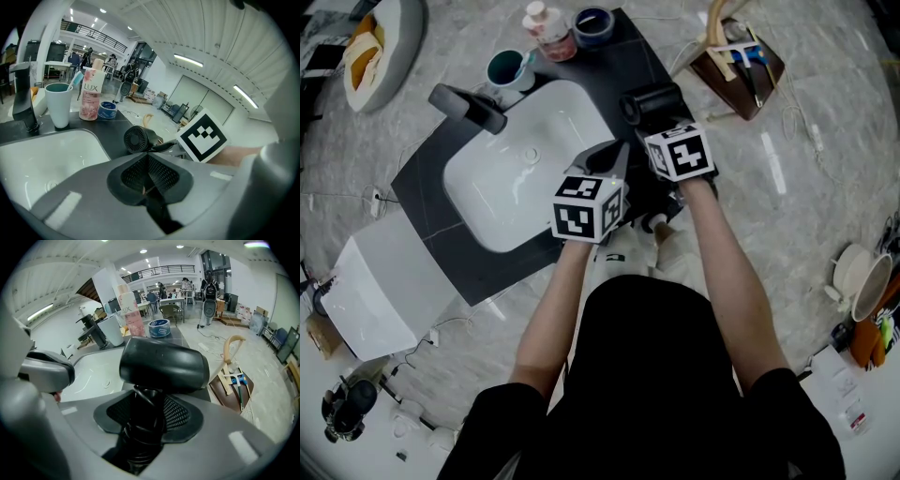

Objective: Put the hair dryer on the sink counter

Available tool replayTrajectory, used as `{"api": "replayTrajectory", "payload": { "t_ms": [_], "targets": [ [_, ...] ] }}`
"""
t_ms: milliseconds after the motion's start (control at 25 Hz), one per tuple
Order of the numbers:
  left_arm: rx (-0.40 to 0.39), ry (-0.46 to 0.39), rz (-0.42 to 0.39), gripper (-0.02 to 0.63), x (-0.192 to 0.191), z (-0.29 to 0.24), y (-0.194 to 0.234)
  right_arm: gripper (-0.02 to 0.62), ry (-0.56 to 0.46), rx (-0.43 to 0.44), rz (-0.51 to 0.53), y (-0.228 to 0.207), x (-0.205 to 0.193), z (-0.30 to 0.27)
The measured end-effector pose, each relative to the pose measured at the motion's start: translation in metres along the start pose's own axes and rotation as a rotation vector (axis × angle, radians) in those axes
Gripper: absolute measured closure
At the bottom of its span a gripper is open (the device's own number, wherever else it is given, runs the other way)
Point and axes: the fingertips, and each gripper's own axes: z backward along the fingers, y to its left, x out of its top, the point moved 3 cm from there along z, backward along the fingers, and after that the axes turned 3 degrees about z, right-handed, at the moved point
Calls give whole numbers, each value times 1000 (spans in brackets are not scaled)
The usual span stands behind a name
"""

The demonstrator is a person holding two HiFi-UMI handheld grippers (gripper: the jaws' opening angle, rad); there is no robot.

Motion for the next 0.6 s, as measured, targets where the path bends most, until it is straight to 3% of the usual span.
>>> {"api": "replayTrajectory", "payload": {
  "t_ms": [600],
  "targets": [
    [-1, 7, -1, 607, -2, -2, -1, 405, 25, 46, 5, 3, 2, -2]
  ]
}}
